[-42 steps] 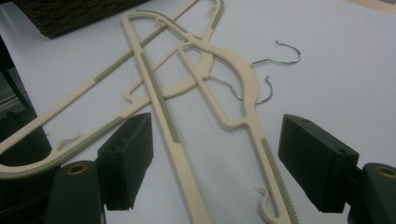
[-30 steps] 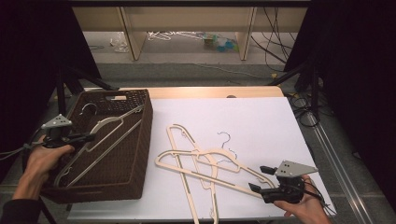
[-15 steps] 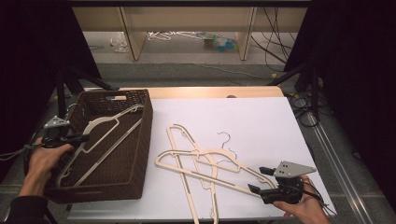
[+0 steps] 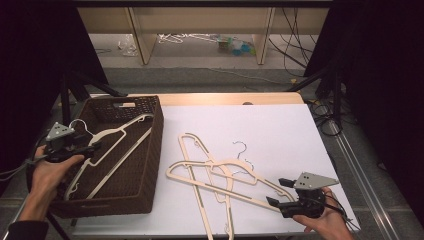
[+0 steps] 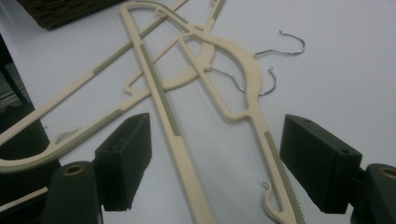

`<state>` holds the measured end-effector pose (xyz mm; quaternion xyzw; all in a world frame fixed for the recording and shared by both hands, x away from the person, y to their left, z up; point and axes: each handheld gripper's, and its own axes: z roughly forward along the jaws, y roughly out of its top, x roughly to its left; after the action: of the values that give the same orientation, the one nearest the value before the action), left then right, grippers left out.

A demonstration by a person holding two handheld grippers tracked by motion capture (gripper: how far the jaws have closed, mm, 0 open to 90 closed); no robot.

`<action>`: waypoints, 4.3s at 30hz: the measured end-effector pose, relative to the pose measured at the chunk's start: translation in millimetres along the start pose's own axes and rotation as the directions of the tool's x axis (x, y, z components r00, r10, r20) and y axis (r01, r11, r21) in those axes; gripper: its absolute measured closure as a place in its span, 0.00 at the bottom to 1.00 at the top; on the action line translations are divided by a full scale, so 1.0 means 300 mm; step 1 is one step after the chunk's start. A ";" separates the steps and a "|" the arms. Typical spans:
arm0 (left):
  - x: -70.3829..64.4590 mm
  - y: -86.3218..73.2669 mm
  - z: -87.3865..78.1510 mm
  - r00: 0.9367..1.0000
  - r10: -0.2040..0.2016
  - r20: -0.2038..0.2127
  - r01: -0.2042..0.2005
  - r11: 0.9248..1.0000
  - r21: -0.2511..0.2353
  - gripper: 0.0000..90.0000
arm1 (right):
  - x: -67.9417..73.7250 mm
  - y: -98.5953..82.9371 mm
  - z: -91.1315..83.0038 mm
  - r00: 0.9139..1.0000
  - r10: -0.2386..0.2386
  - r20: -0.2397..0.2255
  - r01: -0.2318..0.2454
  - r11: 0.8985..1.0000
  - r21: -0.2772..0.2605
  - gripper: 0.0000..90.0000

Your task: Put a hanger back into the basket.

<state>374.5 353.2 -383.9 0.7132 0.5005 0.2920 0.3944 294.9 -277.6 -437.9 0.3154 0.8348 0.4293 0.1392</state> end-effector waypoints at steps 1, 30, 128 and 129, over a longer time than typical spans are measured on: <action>-0.017 0.010 -0.010 1.000 -0.004 0.021 0.004 1.000 -0.024 0.39 | 0.000 -0.001 0.000 1.000 0.003 0.002 -0.003 1.000 -0.001 0.29; -0.609 -0.006 -0.066 0.924 0.189 0.333 -0.096 0.956 -0.276 0.20 | -0.013 -0.012 0.011 1.000 0.023 0.021 -0.022 0.999 -0.048 0.27; -0.812 -0.151 0.110 0.852 0.275 0.446 -0.223 0.961 -0.166 0.24 | -0.137 0.120 0.254 0.986 -0.134 -0.101 0.165 0.883 0.440 0.89; -0.822 -0.144 0.130 0.851 0.279 0.444 -0.233 0.960 -0.157 0.24 | -0.135 0.125 0.249 0.985 -0.138 -0.103 0.170 0.882 0.440 0.89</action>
<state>304.2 117.9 -446.4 0.8022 0.2777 0.1879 0.4941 378.8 -240.6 -453.5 0.2567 0.9377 0.2240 0.0679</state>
